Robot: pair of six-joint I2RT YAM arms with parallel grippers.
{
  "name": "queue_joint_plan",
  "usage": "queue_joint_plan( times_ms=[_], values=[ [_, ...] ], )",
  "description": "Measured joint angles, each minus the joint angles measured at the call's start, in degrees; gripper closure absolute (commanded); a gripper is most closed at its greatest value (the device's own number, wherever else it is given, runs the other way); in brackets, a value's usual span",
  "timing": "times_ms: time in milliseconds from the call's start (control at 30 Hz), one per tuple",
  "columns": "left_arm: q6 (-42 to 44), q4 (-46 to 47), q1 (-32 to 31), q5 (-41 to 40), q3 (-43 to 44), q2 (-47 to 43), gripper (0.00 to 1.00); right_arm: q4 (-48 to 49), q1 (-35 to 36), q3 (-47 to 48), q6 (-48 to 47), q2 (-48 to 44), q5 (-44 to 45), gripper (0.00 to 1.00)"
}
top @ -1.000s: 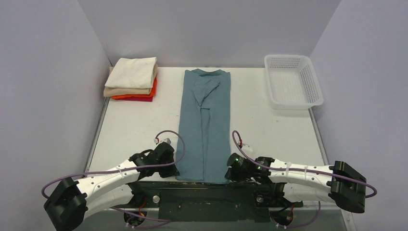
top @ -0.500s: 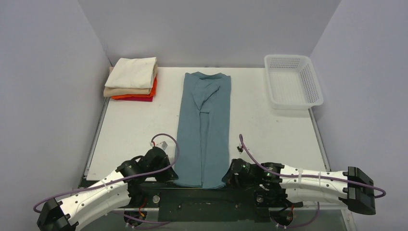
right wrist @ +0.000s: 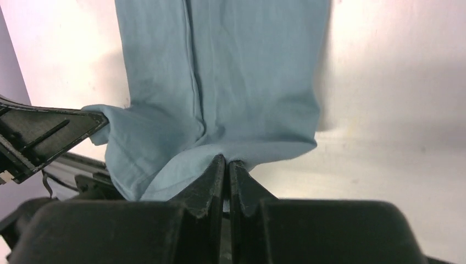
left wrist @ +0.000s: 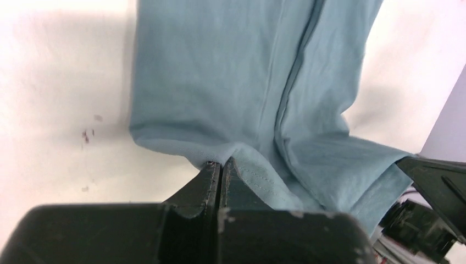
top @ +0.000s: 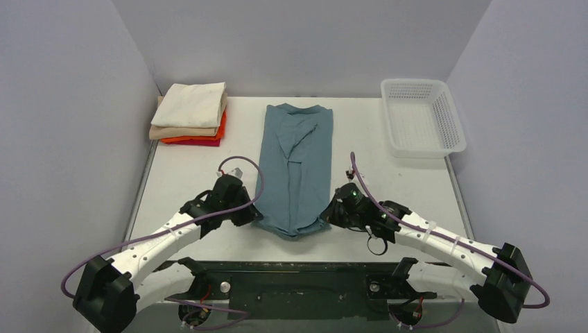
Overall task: Fold and stack the t-shirts
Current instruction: Fold the folded rectangular tshirt in 1/3 of the way
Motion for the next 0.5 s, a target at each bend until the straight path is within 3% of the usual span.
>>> queue_joint_plan(
  times_ms=[233,500],
  values=[
    [4.5,4.5,7.1,0.4,10.5,11.2,1.0,0.0,-8.7,10.3,-8.2,10.5,-0.6,1.0],
    [9.2,6.7,11.0,0.8,21.4,24.4,1.0,0.4,-14.4,19.1,-14.9,18.9,-0.8,1.0]
  ],
)
